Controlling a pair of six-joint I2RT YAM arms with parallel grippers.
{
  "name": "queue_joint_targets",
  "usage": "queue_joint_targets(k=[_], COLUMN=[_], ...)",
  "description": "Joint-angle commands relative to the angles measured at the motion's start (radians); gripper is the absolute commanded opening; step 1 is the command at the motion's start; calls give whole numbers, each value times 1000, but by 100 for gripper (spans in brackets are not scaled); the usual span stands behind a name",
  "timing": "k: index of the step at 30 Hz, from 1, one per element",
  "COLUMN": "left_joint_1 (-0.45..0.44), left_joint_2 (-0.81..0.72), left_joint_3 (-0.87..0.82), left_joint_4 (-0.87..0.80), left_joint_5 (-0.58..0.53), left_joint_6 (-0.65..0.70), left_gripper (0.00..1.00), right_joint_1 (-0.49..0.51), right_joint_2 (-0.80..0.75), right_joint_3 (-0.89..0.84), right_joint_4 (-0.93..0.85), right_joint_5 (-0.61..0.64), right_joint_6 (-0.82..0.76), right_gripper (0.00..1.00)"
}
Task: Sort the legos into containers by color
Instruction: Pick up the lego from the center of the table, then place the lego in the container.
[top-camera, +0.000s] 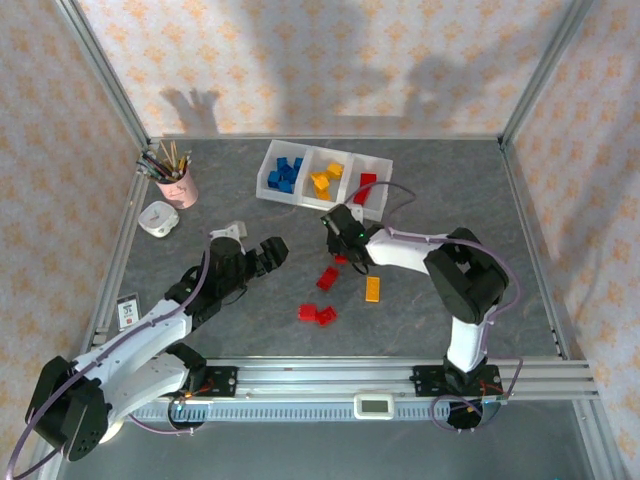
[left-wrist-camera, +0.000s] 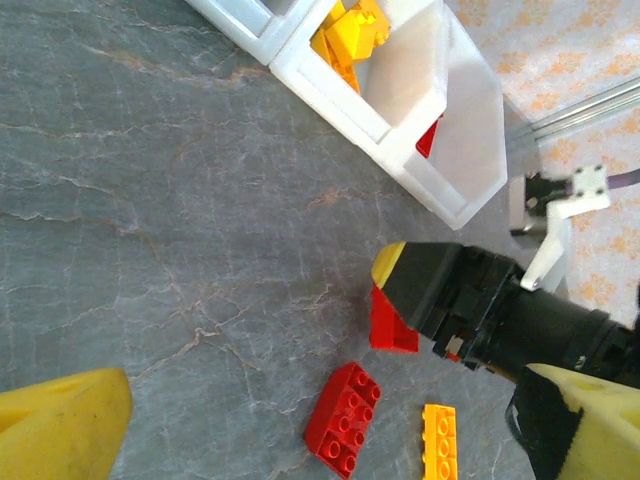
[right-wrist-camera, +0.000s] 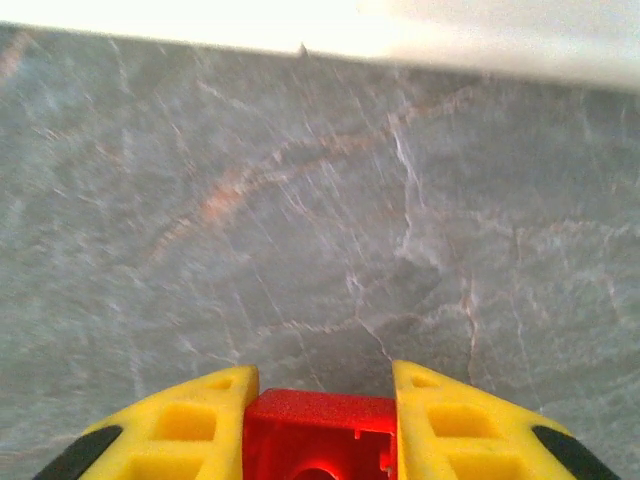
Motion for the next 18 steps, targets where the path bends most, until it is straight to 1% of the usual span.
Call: queue_joint_targets(k=[1, 6, 9, 13, 18], left_joint_1=[8, 7, 7, 6, 8], left_joint_2=[20, 72, 117, 178, 243], left_joint_3=[62, 112, 152, 199, 237], left_joint_4=[25, 46, 49, 68, 104], left_joint_5=[28, 42, 49, 59, 69], left_joint_6=[32, 61, 85, 102, 104], left_gripper=[99, 99, 99, 99, 99], right_joint_1=[-40, -123, -167, -228, -278], right_joint_2=[-61, -33, 9, 100, 235], right_joint_3=[84, 186, 257, 362, 508], right_joint_4=[-55, -84, -90, -99, -120], right_joint_5=[75, 109, 141, 141, 159], right_joint_6=[-63, -114, -141, -153, -171], right_gripper=[27, 27, 27, 27, 28])
